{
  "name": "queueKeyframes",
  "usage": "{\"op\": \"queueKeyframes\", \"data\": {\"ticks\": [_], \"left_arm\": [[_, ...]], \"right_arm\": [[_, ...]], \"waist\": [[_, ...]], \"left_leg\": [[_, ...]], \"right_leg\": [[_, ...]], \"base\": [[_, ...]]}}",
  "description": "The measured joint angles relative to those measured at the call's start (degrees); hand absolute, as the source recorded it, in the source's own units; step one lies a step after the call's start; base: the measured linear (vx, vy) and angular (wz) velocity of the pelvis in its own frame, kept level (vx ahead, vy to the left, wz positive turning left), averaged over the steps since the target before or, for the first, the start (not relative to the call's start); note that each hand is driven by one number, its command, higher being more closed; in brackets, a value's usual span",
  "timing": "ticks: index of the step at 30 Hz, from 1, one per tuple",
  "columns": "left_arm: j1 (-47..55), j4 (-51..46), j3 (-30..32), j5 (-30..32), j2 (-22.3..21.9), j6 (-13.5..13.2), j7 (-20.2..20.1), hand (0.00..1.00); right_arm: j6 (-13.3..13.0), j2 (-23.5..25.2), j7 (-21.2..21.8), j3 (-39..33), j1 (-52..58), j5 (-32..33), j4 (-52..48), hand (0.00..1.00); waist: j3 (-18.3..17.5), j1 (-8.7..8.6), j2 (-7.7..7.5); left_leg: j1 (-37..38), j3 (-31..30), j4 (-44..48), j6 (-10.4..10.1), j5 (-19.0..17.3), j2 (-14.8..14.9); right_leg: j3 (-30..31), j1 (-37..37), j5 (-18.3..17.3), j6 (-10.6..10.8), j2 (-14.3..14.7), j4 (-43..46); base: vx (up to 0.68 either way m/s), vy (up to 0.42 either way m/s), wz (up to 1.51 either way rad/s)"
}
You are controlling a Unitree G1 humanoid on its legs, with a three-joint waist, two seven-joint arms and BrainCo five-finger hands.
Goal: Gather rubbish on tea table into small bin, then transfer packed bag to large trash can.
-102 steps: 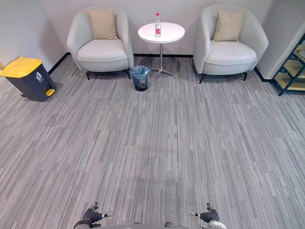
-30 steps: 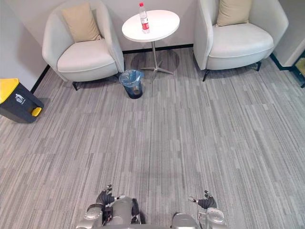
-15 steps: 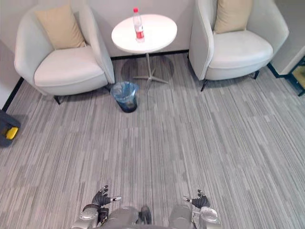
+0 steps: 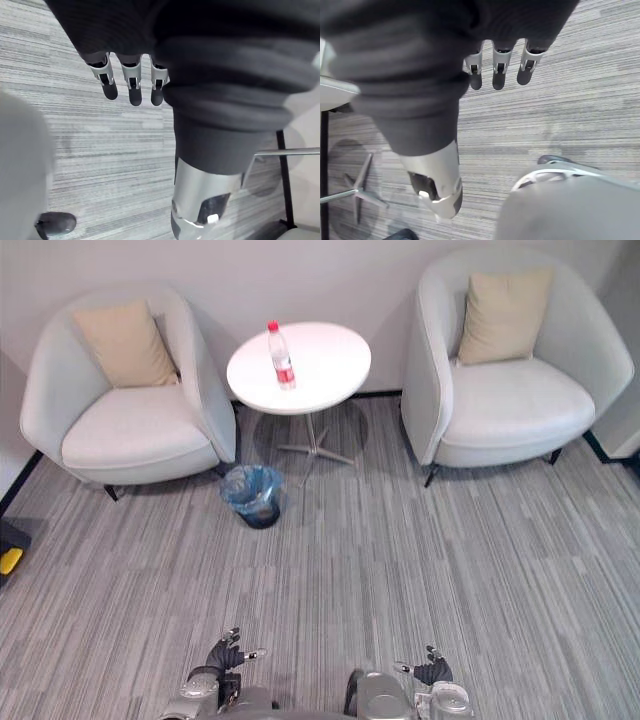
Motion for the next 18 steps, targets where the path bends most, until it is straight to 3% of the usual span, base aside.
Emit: {"op": "queueKeyframes", "data": {"ticks": [4, 6, 7, 9, 10, 11, 12, 14, 16, 17, 18], "left_arm": [[0.4, -1.0, 1.0, 0.0, 0.3, -0.1, 0.1, 0.00], [0.3, -1.0, 1.1, 0.0, 0.2, -0.1, 0.1, 0.00], [0.0, -1.0, 1.1, 0.0, 0.1, -0.1, 0.1, 0.00], [0.4, -0.9, 1.0, 0.0, -0.1, -0.3, 0.1, 0.00], [0.6, -0.8, 1.1, -0.1, 0.1, -0.5, 0.1, 0.00], [0.6, -0.8, 1.1, -0.1, 0.4, -0.5, 0.1, 0.00], [0.4, -0.7, 1.1, -0.1, 1.2, -0.5, 0.1, 0.00], [0.3, -0.4, 1.0, -0.1, 1.8, -0.6, 0.1, 0.00], [0.7, -0.3, 0.9, -0.1, 1.9, -0.5, 0.1, 0.00], [1.0, -0.2, -0.4, -0.1, 2.3, -0.4, 0.1, 0.00], [0.9, 0.1, -1.3, -0.1, 2.8, -0.3, 0.0, 0.00]], "right_arm": [[0.2, 0.4, 0.0, -1.1, -0.5, 1.2, 0.1, 0.00], [0.2, 0.8, -0.1, -1.6, -0.3, 1.2, 0.2, 0.00], [0.2, 0.8, -0.1, -1.6, -0.3, 1.2, 0.2, 0.00], [0.2, 0.6, 0.0, -1.4, -0.3, 1.2, 0.2, 0.00], [0.2, 0.7, -0.1, -1.3, -0.5, 1.2, 0.4, 0.00], [0.2, 1.1, -0.1, -1.0, -0.6, 1.1, 0.4, 0.00], [0.2, 1.9, 0.1, -0.8, -0.4, 1.0, 0.4, 0.00], [0.2, 2.3, 0.1, -0.8, -0.2, 0.9, 0.8, 0.00], [0.2, 2.6, 0.3, -1.0, -0.3, 0.8, 0.7, 0.00], [0.1, 2.6, 0.3, -1.0, -0.4, 0.4, 0.6, 0.00], [0.1, 2.6, 0.5, -1.3, -0.5, 0.2, 0.6, 0.00]], "waist": [[-0.1, 1.16, 0.38], [0.0, 2.04, 0.15], [0.0, 2.42, 0.14], [-0.3, 2.56, 0.95], [-0.8, 2.81, 1.27], [-1.0, 2.86, 0.23], [-1.8, 2.91, -1.72], [-2.2, 3.01, -3.20], [-2.4, 3.11, -3.39], [-2.4, 2.63, -3.54], [-2.4, 2.53, -3.66]], "left_leg": [[-6.9, 4.0, -12.9, 1.6, -1.0, -2.0], [-7.3, 3.8, -27.5, 1.1, -0.2, -6.0], [-7.0, 3.7, -34.1, 0.8, 1.2, -7.5], [-6.1, 3.5, -44.5, 2.4, 7.5, -9.1], [-5.9, 3.1, -43.1, 6.7, 11.9, -9.3], [-6.2, 3.7, -41.5, 7.3, 10.4, -9.9], [-6.7, 4.6, -39.3, 8.1, 7.2, -11.4], [-5.6, 6.3, -38.0, 8.8, 3.6, -13.2], [-2.6, 7.5, -38.7, 9.5, 1.8, -14.6], [-0.5, 7.4, -38.8, 10.4, 0.5, -15.4], [1.5, 7.1, -38.8, 11.2, -0.4, -15.8]], "right_leg": [[1.4, 5.0, 0.7, 1.4, -0.4, -5.9], [2.4, 7.4, 0.6, 2.6, -1.6, -7.9], [2.9, 8.0, 0.3, 3.4, -2.0, -8.6], [4.7, 9.0, -1.4, 5.8, -1.7, -8.8], [6.6, 9.2, -3.3, 6.9, -1.8, -7.7], [7.2, 9.3, -4.4, 7.6, -2.7, -6.9], [7.8, 8.8, -6.4, 8.8, -4.7, -4.8], [11.7, 6.1, -8.1, 10.5, -7.3, 2.7], [16.8, 0.8, -7.1, 13.2, -8.5, 17.0], [18.6, -2.7, -5.6, 18.5, -9.1, 26.7], [18.5, -4.9, -5.9, 18.7, -9.5, 33.1]], "base": [[0.23, -0.028, -0.15], [0.32, 0.099, -0.20], [0.37, 0.166, -0.28], [0.35, 0.225, -0.40], [0.33, 0.232, -0.49], [0.35, 0.196, -0.42], [0.31, 0.131, -0.24], [0.41, 0.187, -0.32], [0.44, 0.230, -0.20], [0.42, 0.155, 0.07], [0.35, 0.083, 0.20]]}}
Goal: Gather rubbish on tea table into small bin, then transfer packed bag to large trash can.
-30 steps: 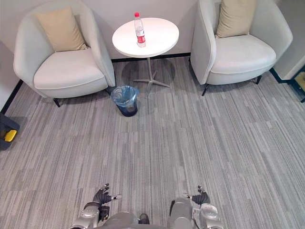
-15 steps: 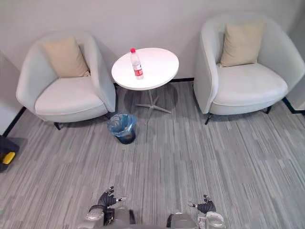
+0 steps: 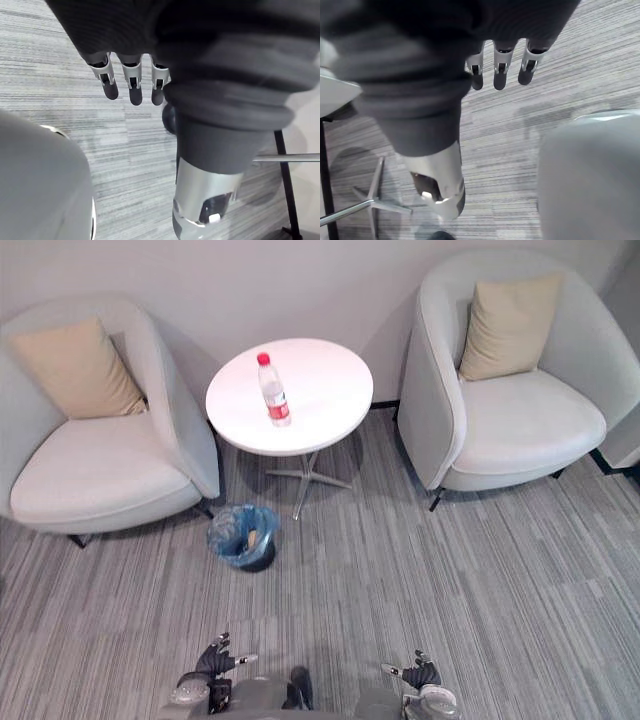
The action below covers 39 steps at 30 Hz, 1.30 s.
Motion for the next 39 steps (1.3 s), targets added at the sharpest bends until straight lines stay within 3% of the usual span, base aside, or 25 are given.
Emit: {"op": "queueKeyframes", "data": {"ticks": [1, 3, 5, 7, 8, 9, 10, 14, 15, 16, 17, 19, 21, 23, 25, 26, 27, 29, 32, 35, 37, 38, 39], "left_arm": [[-0.1, 0.5, -0.8, 0.0, 0.2, 0.1, 0.0, 0.00], [-0.4, 0.5, -1.8, -0.4, 0.6, 0.2, 0.0, 0.00], [-0.5, 0.5, -1.8, -0.5, 0.4, 0.3, 0.0, 0.00], [-0.1, 0.5, -1.7, -0.5, 0.1, 0.3, 0.0, 0.00], [0.2, 0.5, -1.6, -0.5, 0.1, 0.3, 0.0, 0.00], [0.9, 0.6, -1.3, -0.5, 0.3, 0.3, 0.0, 0.00], [0.9, 1.2, -1.1, -0.5, -0.7, 0.4, 0.0, 0.00], [-0.4, 1.7, -0.9, -0.4, -1.9, 0.3, -0.1, 0.00], [-0.9, 1.5, 0.3, -0.4, -2.7, 0.3, -0.2, 0.00], [-0.8, 1.5, 0.8, -0.4, -2.9, 0.3, -0.3, 0.00], [-0.5, 1.5, 1.1, -0.4, -3.1, 0.3, -0.6, 0.00], [-0.4, 1.1, 1.4, -0.4, -2.9, 0.3, -1.1, 0.00], [-0.2, 0.9, 1.4, -0.4, -2.7, 0.3, -1.1, 0.00], [0.0, 0.4, 1.4, -0.4, -2.7, 0.3, -1.1, 0.00], [0.2, 0.5, 1.2, -0.4, -2.9, 0.3, -1.1, 0.00], [0.7, 0.5, 1.4, -0.5, -2.7, 0.3, -1.1, 0.00], [0.6, 0.5, 1.3, -0.4, -2.1, 0.2, -1.1, 0.00], [0.4, 0.4, 1.3, -0.4, -1.5, 0.2, -1.2, 0.00], [0.5, 0.4, 1.3, -0.4, -0.6, 0.2, -1.2, 0.00], [1.0, 0.7, 1.2, -0.4, -0.1, 0.4, -2.0, 0.00], [1.1, 0.7, 0.4, -0.1, 1.2, 0.4, -2.4, 0.00], [0.6, 0.7, -0.2, 0.1, 1.6, 0.4, -2.4, 0.00], [0.6, 0.7, -0.8, 0.1, 1.9, 0.4, -2.4, 0.00]], "right_arm": [[-0.1, 0.0, 0.2, -0.1, -0.1, -0.3, -0.1, 0.00], [-0.5, -0.5, 0.2, 0.2, -0.6, -1.0, -0.2, 0.00], [-0.6, -0.9, 0.5, 0.4, -1.1, -1.2, -0.4, 0.00], [-0.7, -1.6, 0.7, 0.4, -1.4, -1.3, -1.6, 0.00], [-0.7, -1.8, 0.7, 0.5, -1.3, -1.4, -1.8, 0.00], [-0.6, -1.9, 0.7, 1.5, -0.9, -1.3, -1.7, 0.00], [-0.5, -2.9, 0.7, 1.5, -1.1, -1.4, -1.0, 0.00], [-0.1, -3.6, 0.6, 1.2, -0.5, -1.4, 0.4, 0.00], [0.2, -3.7, 0.4, 0.2, 0.7, -1.3, 1.1, 0.00], [0.2, -3.6, 0.2, 0.1, 1.3, -1.2, 1.1, 0.00], [0.2, -3.0, -0.1, 0.1, 2.1, -1.1, 1.1, 0.00], [0.3, -3.0, -0.4, -0.2, 3.0, -0.7, 1.1, 0.00], [0.3, -3.4, -0.4, -0.2, 2.7, -0.7, 1.1, 0.00], [0.2, -3.3, -0.5, -0.3, 2.5, -0.6, 1.0, 0.00], [0.2, -3.6, -0.5, -0.7, 2.7, -0.4, 1.0, 0.00], [0.5, -3.9, -0.6, -0.7, 2.6, -0.4, 1.2, 0.00], [0.6, -3.0, -0.5, -0.7, 2.7, -0.4, 1.2, 0.00], [0.6, -2.5, -0.5, -0.6, 2.9, -0.4, 1.2, 0.00], [1.1, -2.9, -0.1, -0.3, 1.4, -0.9, 1.8, 0.00], [2.1, -6.5, 2.5, 0.4, -0.8, 0.0, -0.3, 0.00], [-1.2, -7.9, 3.5, 1.7, -1.8, 0.3, -4.2, 0.00], [-2.8, -7.8, 3.4, 1.7, -1.8, 0.4, -4.2, 0.00], [-3.6, -7.2, 3.6, 0.9, -1.6, 1.5, -3.7, 0.00]], "waist": [[0.0, -0.03, 0.03], [0.1, -0.19, 0.60], [0.3, -0.30, 1.53], [0.7, -0.52, 2.57], [0.7, -0.83, 2.61], [0.5, -1.24, 1.79], [-0.3, -1.41, 4.21], [-0.3, -2.57, 5.05], [0.3, -2.56, 5.10], [0.5, -2.52, 4.95], [0.9, -2.39, 4.35], [1.0, -2.10, 4.64], [1.1, -1.59, 5.15], [1.2, -1.39, 5.05], [1.1, -1.56, 5.77], [0.9, -1.08, 5.75], [0.4, -0.84, 4.21], [0.2, -0.37, 2.91], [0.0, -0.02, 1.76], [-0.3, 0.00, 1.67], [-0.6, -0.42, 1.29], [-0.9, -0.26, 1.61], [-1.0, -0.54, 1.36]], "left_leg": [[1.9, -0.5, -0.3, 0.1, -0.9, -0.3], [7.4, -2.5, -3.0, 0.2, -1.3, 0.0], [9.8, -3.5, -4.0, 0.2, -1.3, 1.4], [12.4, -4.4, -4.0, -0.3, -1.5, 3.4], [13.1, -4.9, -4.0, -1.3, -1.8, 3.8], [14.6, -5.5, -4.0, -4.1, -2.8, 3.4], [15.3, -6.6, -4.0, -5.5, -3.5, 5.7], [14.3, -9.0, -0.6, -10.4, 0.6, 7.7], [10.1, -9.9, 12.0, -13.6, 3.0, 9.4], [8.1, -9.7, 17.2, -14.4, 4.8, 10.3], [5.2, -8.8, 24.2, -14.4, 5.3, 11.9], [1.2, -4.6, 30.2, -10.3, 2.8, 14.5], [-1.9, -2.1, 26.4, -8.9, 1.9, 14.5], [-3.3, -1.6, 14.1, -9.0, 2.1, 12.3], [-3.1, -1.8, 0.8, -10.0, 6.6, 10.2], [-1.8, -1.3, -1.6, -6.1, 10.0, 9.3], [-1.0, -0.6, -3.2, -5.8, 9.8, 7.8], [-0.7, -0.5, -3.6, -4.5, 8.9, 6.0], [0.6, -0.1, -3.1, -3.5, 5.7, 3.0], [2.8, -0.4, -3.2, -2.7, 3.7, 1.2], [4.9, -1.5, -3.7, -1.4, 2.8, 0.4], [5.3, -2.1, -3.6, -1.2, 2.6, 0.5], [5.6, -3.8, -3.6, -1.1, 2.4, 1.0]], "right_leg": [[-1.4, -1.5, -0.9, -1.5, -0.6, 4.2], [-7.6, -5.3, -3.7, -7.0, -0.6, 4.7], [-10.5, -8.8, -4.7, -9.0, 0.7, -0.3], [-10.9, -12.3, -3.7, -9.3, 2.5, -9.8], [-10.9, -12.6, -1.6, -9.3, 3.0, -14.1], [-10.6, -12.2, 9.4, -12.5, 3.1, -21.5], [-11.1, -11.7, 9.2, -13.2, 5.0, -20.5], [-13.4, -8.0, 6.9, -14.5, 5.9, -22.9], [-15.0, -2.0, 6.3, -15.1, 6.6, -28.1], [-15.5, 0.0, 6.2, -15.2, 6.6, -29.6], [-16.2, 2.8, 6.1, -15.5, 6.7, -31.7], [-16.6, 7.1, 5.9, -15.7, 7.0, -35.3], [-16.3, 9.3, 6.1, -15.4, 6.9, -37.8], [-16.0, 10.3, 6.0, -14.1, 6.0, -38.4], [-15.8, 10.7, 4.8, -12.2, 5.9, -37.8], [-14.2, 10.9, 3.9, -10.8, 5.9, -36.7], [-13.2, 10.9, 3.2, -9.7, 4.7, -36.8], [-12.9, 10.8, 2.4, -8.4, 3.0, -36.4], [-12.0, 10.7, -0.4, -6.4, -0.4, -31.8], [-9.1, 6.7, -0.9, -5.0, -2.7, -19.5], [-6.6, 2.1, 0.4, -2.6, -3.7, -7.8], [-6.4, 1.7, -0.4, -3.4, -3.4, -7.2], [-6.3, 0.5, -2.7, -5.5, -2.4, -7.8]], "base": [[0.45, 0.067, 0.30], [0.52, 0.001, 0.36], [0.40, -0.073, 0.35], [0.34, -0.115, 0.31], [0.49, -0.198, 0.42], [0.49, -0.186, 0.31], [0.50, -0.185, 0.18], [0.34, -0.196, 0.24], [0.32, -0.204, 0.58], [0.27, -0.167, 0.50], [0.14, -0.077, 0.25], [0.14, -0.066, 0.15], [0.11, -0.011, -0.05], [0.18, 0.114, -0.09], [0.22, 0.175, -0.05], [0.22, 0.142, -0.04], [0.23, 0.127, -0.06], [0.20, 0.094, 0.02], [0.21, 0.104, 0.05], [0.19, 0.102, 0.10], [0.25, 0.077, 0.34], [0.23, -0.004, 0.56], [0.18, -0.041, 0.59]]}}
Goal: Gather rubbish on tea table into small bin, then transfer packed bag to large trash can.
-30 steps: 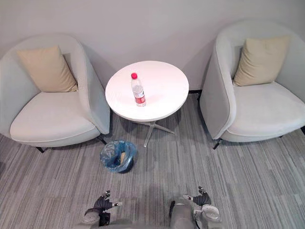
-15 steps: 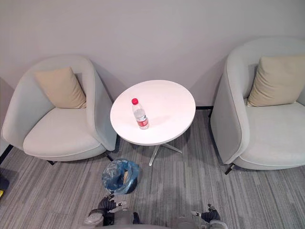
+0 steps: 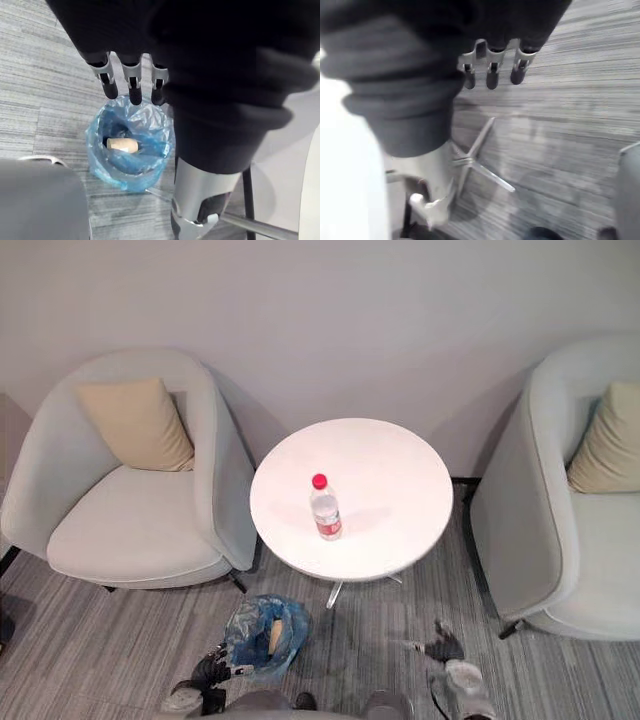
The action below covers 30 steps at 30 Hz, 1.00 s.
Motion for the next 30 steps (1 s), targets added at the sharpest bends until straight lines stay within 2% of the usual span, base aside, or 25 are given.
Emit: {"op": "queueKeyframes", "data": {"ticks": [1, 3, 4, 5, 6, 7, 9, 12, 18, 20, 22, 25, 30], "left_arm": [[0.0, 0.0, 0.0, 0.0, 0.1, 0.0, 0.1, 0.00], [0.4, 0.1, 1.0, 0.0, 0.4, 0.2, 0.1, 0.00], [0.6, 0.2, 1.1, 0.0, 0.5, 0.2, 0.1, 0.00], [1.2, 0.0, 2.1, 0.0, 0.8, 0.1, 0.0, 0.00], [1.3, 0.9, 3.5, -0.1, 0.1, 0.3, 0.0, 0.00], [1.9, 0.9, 3.9, -0.1, 0.0, 0.3, 0.0, 0.00], [2.3, 0.8, 5.8, -0.1, -0.7, 0.1, 0.0, 0.00], [2.4, 0.8, 6.6, 0.0, -0.9, -0.1, 0.0, 0.00], [3.2, 0.9, 6.7, 0.0, -0.2, 0.1, 0.0, 0.00], [3.3, 0.9, 6.6, 0.0, 0.4, 0.1, 0.0, 0.00], [3.3, 0.9, 6.6, 0.0, 1.4, 0.2, 0.0, 0.00], [3.2, 0.9, 6.5, 0.1, 1.6, 0.3, -0.1, 0.00], [3.3, 0.9, 6.4, 0.0, 1.5, 0.3, -0.1, 0.00]], "right_arm": [[0.0, 0.5, -0.1, -0.9, 0.2, 0.0, 0.6, 0.00], [1.3, 1.7, -0.1, -2.1, 2.1, 0.0, 2.8, 0.00], [1.8, 1.9, -0.1, -2.1, 2.6, -0.1, 3.0, 0.00], [2.3, 2.2, -0.1, -2.1, 4.6, -0.1, 3.0, 0.00], [2.9, 1.4, -0.1, -3.6, 5.3, -0.1, 4.1, 0.00], [3.3, 1.4, -0.1, -4.1, 5.4, -0.1, 4.5, 0.00], [3.2, 1.0, -0.2, -6.1, 5.9, 0.5, 4.7, 0.00], [3.3, 1.5, -0.3, -6.3, 6.4, 0.5, 4.9, 0.00], [3.3, 1.6, -0.1, -6.0, 5.8, 0.5, 4.3, 0.00], [3.8, 1.2, -0.1, -4.7, 7.1, 0.6, -0.4, 0.00], [1.0, -0.9, 0.4, -3.5, 6.8, 0.4, -3.6, 0.00], [1.4, -1.8, -0.1, -3.8, 5.7, 0.4, -3.4, 0.00], [2.8, -0.5, -0.1, -3.6, 7.7, -1.8, -3.9, 0.00]], "waist": [[0.0, -0.05, 0.08], [0.3, -0.44, 1.05], [0.2, -0.67, 0.83], [-0.5, -0.88, -0.88], [-0.4, -1.17, 0.13], [-1.2, -1.08, 1.30], [-1.8, -1.13, 2.63], [-2.0, -1.17, 2.72], [-2.2, -0.82, 2.52], [-2.2, -0.85, 2.20], [-2.1, -0.99, 1.59], [-2.1, -0.91, 1.19], [-2.1, -1.06, 1.30]], "left_leg": [[0.1, -0.7, 0.1, -0.1, 0.1, 0.4], [1.0, -3.2, -0.2, -1.0, 0.6, 2.9], [1.3, -3.6, -0.1, -1.6, 0.8, 3.0], [1.8, -4.3, 0.2, -3.5, 0.2, 1.8], [2.3, -5.9, 0.4, -5.4, -1.3, 3.1], [2.4, -6.0, 0.3, -5.4, -1.3, 3.9], [2.7, -6.5, -1.0, -6.1, -0.9, 6.1], [4.2, -8.7, -3.5, -7.8, 0.2, 7.0], [4.9, -9.3, -5.1, -7.7, 1.0, 6.9], [4.9, -9.5, -6.5, -7.7, 1.7, 6.6], [4.8, -9.2, -6.9, -7.7, 1.9, 6.5], [4.8, -9.1, -7.5, -7.9, 2.1, 6.4], [4.7, -9.5, -8.4, -8.2, 2.6, 6.6]], "right_leg": [[0.4, -1.0, -0.5, -0.8, 0.9, -0.6], [3.0, -5.2, -0.6, -1.5, 5.6, -5.8], [3.7, -5.6, 0.1, -1.4, 5.9, -9.3], [4.3, -5.4, 9.4, -2.6, 5.3, -18.3], [3.0, -4.6, 9.6, -3.4, 6.3, -17.0], [2.9, -4.3, 9.7, -3.5, 7.0, -17.5], [1.5, -2.1, 10.6, -4.9, 9.2, -22.0], [-0.5, 0.5, 11.4, -5.6, 10.2, -24.9], [-1.2, 2.8, 13.7, -5.3, 10.6, -28.8], [-1.2, 2.9, 14.8, -5.4, 10.4, -30.1], [-0.7, 3.2, 16.0, -5.3, 10.4, -31.6], [-0.6, 3.2, 16.5, -5.1, 10.4, -32.5], [-1.0, 3.1, 16.8, -5.1, 10.2, -33.2]], "base": [[0.27, -0.120, 0.69], [0.23, -0.150, 0.57], [0.20, -0.159, 0.56], [0.22, -0.146, 0.48], [0.25, -0.177, 0.34], [0.19, -0.152, 0.09], [0.14, -0.153, 0.01], [0.06, -0.109, 0.30], [-0.04, 0.005, 0.11], [-0.11, 0.026, 0.03], [-0.13, 0.035, -0.09], [-0.07, 0.008, -0.03], [-0.02, -0.002, 0.03]]}}
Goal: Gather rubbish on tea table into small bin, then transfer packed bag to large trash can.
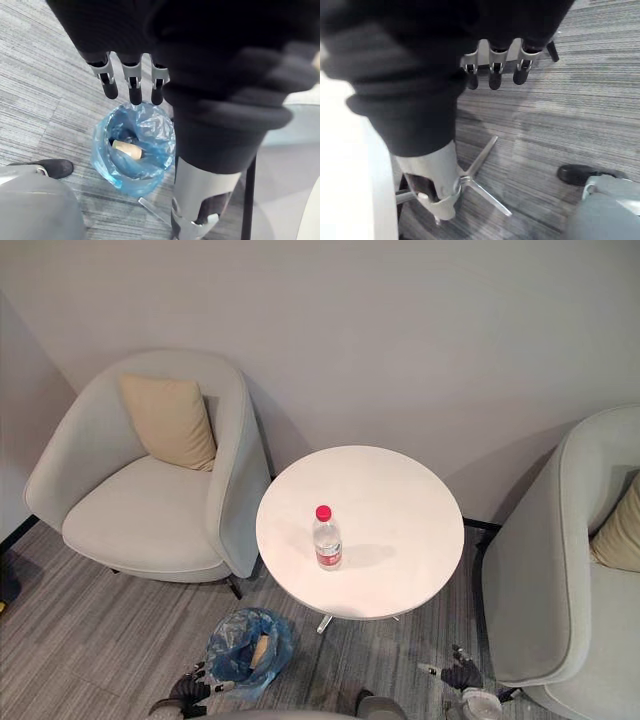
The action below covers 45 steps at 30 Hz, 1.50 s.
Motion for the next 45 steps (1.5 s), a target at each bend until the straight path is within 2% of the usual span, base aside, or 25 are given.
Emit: {"op": "queueKeyframes", "data": {"ticks": [5, 6, 9, 13, 22, 31, 35, 45], "left_arm": [[-0.3, -0.2, 0.0, 0.0, 0.0, 0.0, 0.0, 0.00], [-0.4, -0.2, 0.0, 0.0, 0.0, 0.0, 0.0, 0.00], [-0.1, -1.2, -0.8, 0.0, 0.0, 0.0, 0.1, 0.00], [0.8, -1.4, -1.6, 0.0, 0.0, -0.2, 0.1, 0.00], [1.8, -1.4, -3.0, 0.1, 0.0, -0.3, 0.1, 0.00], [2.4, -1.4, -4.8, 1.2, 0.0, -0.5, 0.0, 0.00], [2.4, -1.4, -5.1, 1.7, 0.0, -0.7, 0.0, 0.00], [3.1, -1.3, -7.2, 2.2, 0.0, -1.3, 0.0, 0.00]], "right_arm": [[0.9, 0.0, -0.3, 1.0, 2.0, -0.6, -5.7, 0.00], [0.8, -0.2, -0.5, 2.2, 2.7, -1.1, -11.0, 0.00], [-0.9, -0.2, -0.6, 2.8, 3.0, -1.8, -18.5, 0.00], [-2.1, -0.2, -1.2, 2.9, 2.6, -3.9, -22.1, 0.00], [-2.9, -0.8, -1.3, 5.4, 2.7, -5.7, -28.3, 0.00], [-3.2, -2.7, -1.2, 11.8, -1.9, -6.9, -30.0, 0.00], [-3.3, -4.1, -1.1, 14.5, -4.5, -7.5, -30.0, 0.00], [-4.9, -5.4, -0.3, 22.6, -12.6, -7.8, -30.0, 0.00]], "waist": [[-0.2, -0.14, 0.31], [-0.2, -0.16, 0.23], [-0.4, -0.09, -0.16], [-0.4, 0.05, -0.71], [-0.6, 0.00, -0.60], [-1.5, 0.38, -0.36], [-1.5, 1.54, -0.14], [-1.4, 1.72, 0.33]], "left_leg": [[0.1, -0.3, -0.1, 0.2, 0.2, 0.0], [0.1, -0.3, -0.2, 0.2, 0.2, -0.1], [0.1, -0.4, -0.1, 0.2, 0.3, -0.2], [0.1, -0.8, -0.2, 0.4, 0.4, -0.5], [0.1, -0.9, -0.3, 0.4, 0.6, -0.5], [0.0, -2.5, -2.1, 0.2, 1.9, -0.5], [-0.5, -2.7, -2.1, 0.2, 1.9, -0.5], [-2.7, -5.2, -2.1, 0.3, 2.5, -0.8]], "right_leg": [[0.0, 0.0, 0.1, -0.2, 0.0, 0.2], [0.0, 0.0, 0.1, -0.1, -0.1, 0.3], [-0.2, 0.0, 0.0, 0.0, -0.2, 0.3], [-0.7, 0.2, -0.1, 0.1, -0.6, 0.2], [-0.7, 0.4, -0.1, 0.0, -0.7, 0.2], [-2.1, 0.5, 0.2, -0.1, -0.7, -0.7], [-2.4, 0.3, 0.2, -0.1, -0.7, -0.8], [-5.0, -0.2, 0.2, -0.1, -0.9, -1.7]], "base": [[0.02, 0.002, -0.01], [0.00, 0.000, 0.00], [0.02, 0.015, 0.04], [0.00, 0.015, 0.08], [-0.01, -0.001, 0.00], [-0.02, -0.011, 0.08], [0.00, -0.005, 0.04], [0.01, -0.008, 0.14]]}}
